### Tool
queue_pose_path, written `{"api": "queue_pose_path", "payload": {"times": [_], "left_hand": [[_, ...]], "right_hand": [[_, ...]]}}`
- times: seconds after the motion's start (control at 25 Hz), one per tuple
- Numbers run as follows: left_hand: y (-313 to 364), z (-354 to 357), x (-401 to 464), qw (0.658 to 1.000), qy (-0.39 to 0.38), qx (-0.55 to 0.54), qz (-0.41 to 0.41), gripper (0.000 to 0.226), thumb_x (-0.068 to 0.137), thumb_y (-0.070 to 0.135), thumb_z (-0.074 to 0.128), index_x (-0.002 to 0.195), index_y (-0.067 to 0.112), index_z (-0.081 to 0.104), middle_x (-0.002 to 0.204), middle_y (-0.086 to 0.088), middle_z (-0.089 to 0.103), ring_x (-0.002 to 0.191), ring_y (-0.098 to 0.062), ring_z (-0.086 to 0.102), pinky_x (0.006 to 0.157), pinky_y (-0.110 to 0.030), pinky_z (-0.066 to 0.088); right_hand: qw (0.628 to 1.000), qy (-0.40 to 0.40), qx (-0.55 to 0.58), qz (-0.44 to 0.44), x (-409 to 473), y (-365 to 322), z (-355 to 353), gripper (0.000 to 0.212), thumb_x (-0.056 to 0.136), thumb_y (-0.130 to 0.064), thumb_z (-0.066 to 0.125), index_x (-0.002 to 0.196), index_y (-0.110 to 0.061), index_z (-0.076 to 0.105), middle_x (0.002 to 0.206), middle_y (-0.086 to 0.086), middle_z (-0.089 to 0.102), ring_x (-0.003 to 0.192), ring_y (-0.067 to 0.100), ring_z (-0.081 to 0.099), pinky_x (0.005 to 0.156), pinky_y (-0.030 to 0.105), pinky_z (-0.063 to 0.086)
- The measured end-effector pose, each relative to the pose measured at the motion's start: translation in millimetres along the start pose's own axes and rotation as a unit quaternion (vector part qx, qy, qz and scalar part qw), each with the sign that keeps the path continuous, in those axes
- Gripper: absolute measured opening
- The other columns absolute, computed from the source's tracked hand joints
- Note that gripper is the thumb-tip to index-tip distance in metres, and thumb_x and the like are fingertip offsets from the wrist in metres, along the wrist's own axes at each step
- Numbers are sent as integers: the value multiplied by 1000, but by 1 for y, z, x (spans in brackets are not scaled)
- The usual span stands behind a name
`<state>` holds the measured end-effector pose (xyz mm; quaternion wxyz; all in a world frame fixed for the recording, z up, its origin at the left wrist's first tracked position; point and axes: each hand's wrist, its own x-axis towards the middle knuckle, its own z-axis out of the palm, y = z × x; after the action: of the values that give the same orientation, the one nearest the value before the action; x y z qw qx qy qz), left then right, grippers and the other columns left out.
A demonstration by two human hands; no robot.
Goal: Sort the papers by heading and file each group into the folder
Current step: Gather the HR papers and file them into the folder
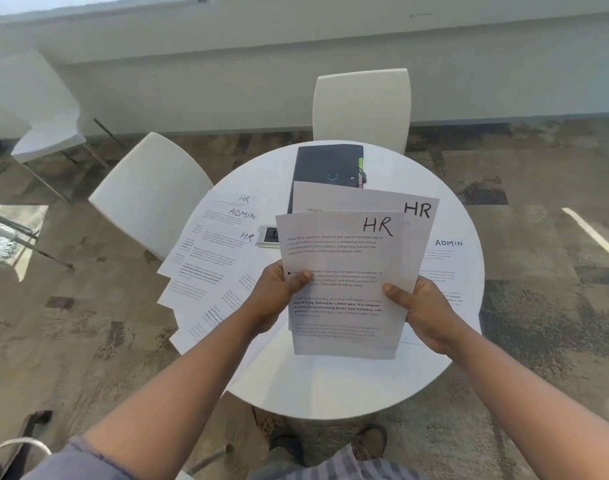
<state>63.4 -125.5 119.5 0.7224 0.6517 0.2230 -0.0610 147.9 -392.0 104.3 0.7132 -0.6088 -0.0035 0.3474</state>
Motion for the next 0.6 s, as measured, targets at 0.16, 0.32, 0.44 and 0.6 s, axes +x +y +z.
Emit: {"api": "queue_pose_path", "payload": {"times": [0.16,0.32,0.44,0.6], "left_hand": [[-12,7,-8,999,43,1,29,28,102,8,60,130,3,61,122,-13,74,111,-33,71,91,-43,60],[-27,9,-17,994,99,17,36,28,100,-1,59,126,8,63,120,-5,75,112,-23,71,93,-35,58],[-38,8,-24,991,131,3,23,35,97,-9,54,126,9,62,117,-1,76,109,-16,71,86,-24,56],[-51,10,-32,990,140,24,-12,37,94,-11,49,117,13,63,105,1,75,97,-16,70,74,-20,52]], "right_hand": [[999,19,-27,3,-2,7,5,26,99,-1,61,120,-14,69,116,3,77,111,27,72,94,42,56],[997,24,-68,-16,-6,13,12,35,97,7,56,113,-22,70,111,-3,78,108,20,71,93,34,54],[995,19,-100,-4,-8,24,14,40,96,8,54,107,-26,73,107,-4,79,107,22,71,96,42,57],[987,11,-159,3,-7,44,11,42,98,4,54,107,-32,73,111,1,77,113,32,67,104,58,50]]}}
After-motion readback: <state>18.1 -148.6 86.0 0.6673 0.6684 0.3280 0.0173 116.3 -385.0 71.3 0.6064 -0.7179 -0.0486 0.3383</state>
